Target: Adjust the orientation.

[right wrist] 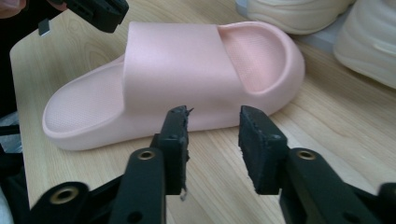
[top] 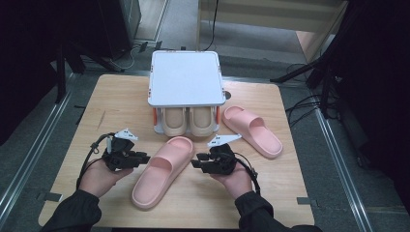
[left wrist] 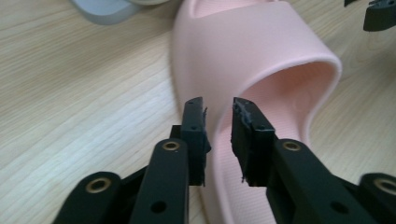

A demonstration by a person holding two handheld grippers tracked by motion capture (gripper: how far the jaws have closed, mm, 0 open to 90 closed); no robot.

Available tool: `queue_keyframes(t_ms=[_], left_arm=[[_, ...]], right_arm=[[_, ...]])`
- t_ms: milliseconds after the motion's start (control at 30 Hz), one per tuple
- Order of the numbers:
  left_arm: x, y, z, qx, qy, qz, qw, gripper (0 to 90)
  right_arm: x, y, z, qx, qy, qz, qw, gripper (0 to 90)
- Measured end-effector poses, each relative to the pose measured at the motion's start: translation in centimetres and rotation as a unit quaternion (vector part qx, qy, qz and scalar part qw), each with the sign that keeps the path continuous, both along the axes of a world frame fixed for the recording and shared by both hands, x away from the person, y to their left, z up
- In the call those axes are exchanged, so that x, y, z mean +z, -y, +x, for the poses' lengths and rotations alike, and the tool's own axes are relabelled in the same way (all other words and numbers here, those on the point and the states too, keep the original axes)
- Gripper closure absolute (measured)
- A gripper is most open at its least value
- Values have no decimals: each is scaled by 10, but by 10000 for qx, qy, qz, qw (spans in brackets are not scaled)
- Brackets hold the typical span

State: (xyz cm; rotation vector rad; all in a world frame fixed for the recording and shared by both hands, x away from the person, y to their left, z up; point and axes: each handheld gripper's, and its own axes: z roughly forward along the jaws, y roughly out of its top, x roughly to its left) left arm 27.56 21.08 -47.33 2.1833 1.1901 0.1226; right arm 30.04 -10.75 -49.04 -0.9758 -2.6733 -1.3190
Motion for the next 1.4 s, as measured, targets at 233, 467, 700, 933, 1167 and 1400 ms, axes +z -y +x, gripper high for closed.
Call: queue_keyframes(t_ms=[233, 467, 700, 933, 1167, 1400], left_arm=[[-20, -2, 10, -35, -309, 243, 9992, 774], [-25, 5, 9, -167, -460, 200, 9986, 783], [-25, 10, 1, -350, -546, 159, 9978, 781], [-26, 16, -5, -439, -538, 188, 9974, 785], [-28, 25, -11, -625, -536, 160, 9965, 742], [-19, 12, -7, -443, -321, -81, 9985, 635]], right_arm=[[-11, -17, -4, 70, -159, 199, 9997, 794], [-17, -29, -8, 246, -160, 20, 9996, 792], [-19, -28, -4, 329, -233, -167, 9990, 761], [-19, -28, -3, 384, -267, -342, 9983, 755], [-16, -21, 2, 274, -244, -425, 9984, 752], [-9, -12, 5, 202, -149, -237, 9994, 688]])
